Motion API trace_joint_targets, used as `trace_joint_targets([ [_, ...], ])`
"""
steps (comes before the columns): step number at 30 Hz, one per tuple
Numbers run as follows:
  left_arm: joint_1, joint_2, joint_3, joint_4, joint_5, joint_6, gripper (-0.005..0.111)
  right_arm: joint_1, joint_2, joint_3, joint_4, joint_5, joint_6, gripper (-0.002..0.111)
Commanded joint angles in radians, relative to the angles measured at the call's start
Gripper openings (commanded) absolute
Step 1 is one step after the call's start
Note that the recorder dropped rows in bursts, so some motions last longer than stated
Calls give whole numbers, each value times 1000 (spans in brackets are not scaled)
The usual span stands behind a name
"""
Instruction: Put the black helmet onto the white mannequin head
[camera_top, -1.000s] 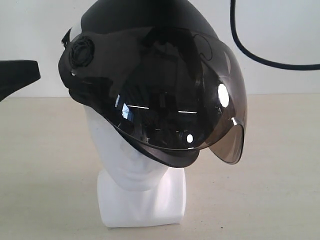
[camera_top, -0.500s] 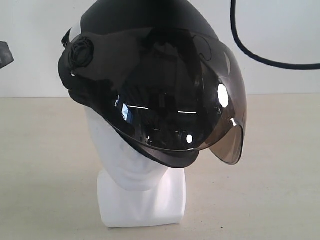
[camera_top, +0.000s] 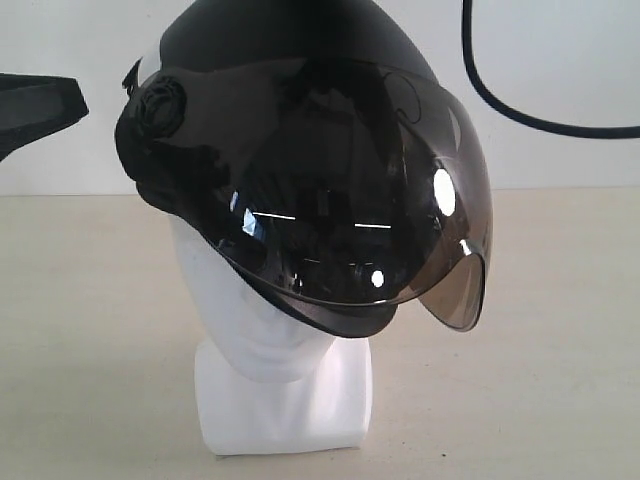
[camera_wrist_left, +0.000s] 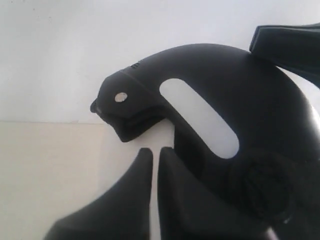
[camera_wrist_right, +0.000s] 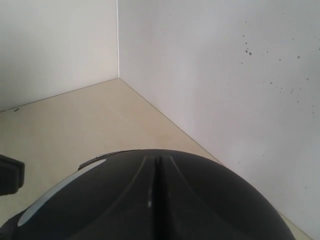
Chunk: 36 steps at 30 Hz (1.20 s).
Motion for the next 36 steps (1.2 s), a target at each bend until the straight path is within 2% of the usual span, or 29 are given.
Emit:
trace_joint_targets([
  [1,19,66,-6,-170,-10,141,4,2,24,25,-27,164,-2,0],
  [2,63,84,-6,-200,-66,144,4,2,24,25,-27,166,-2,0],
  [3,113,105,-6,-236,-188,144,4,2,24,25,-27,173,-2,0],
  [7,219,166,-6,-279,-408,131,4,2,24,25,-27,175,-2,0],
  [8,260,203,-6,-279,-499,111,4,2,24,25,-27,175,-2,0],
  [10,290,245,-4,-281,-582,96,4,2,24,25,-27,175,-2,0],
  [13,346,302,-2,-281,-690,84,4,2,24,25,-27,175,-2,0],
  [18,449,330,-2,-246,-760,79,4,2,24,25,-27,179,-2,0],
  [22,540,396,-2,-241,-906,45,4,2,24,25,-27,177,-2,0],
  [24,576,450,-2,-238,-906,3,4,2,24,25,-27,172,-2,0],
  [29,584,543,0,-222,-906,-37,4,2,24,25,-30,172,-2,0],
  [36,582,559,-5,-162,-906,-71,4,2,24,25,-30,172,-2,0],
])
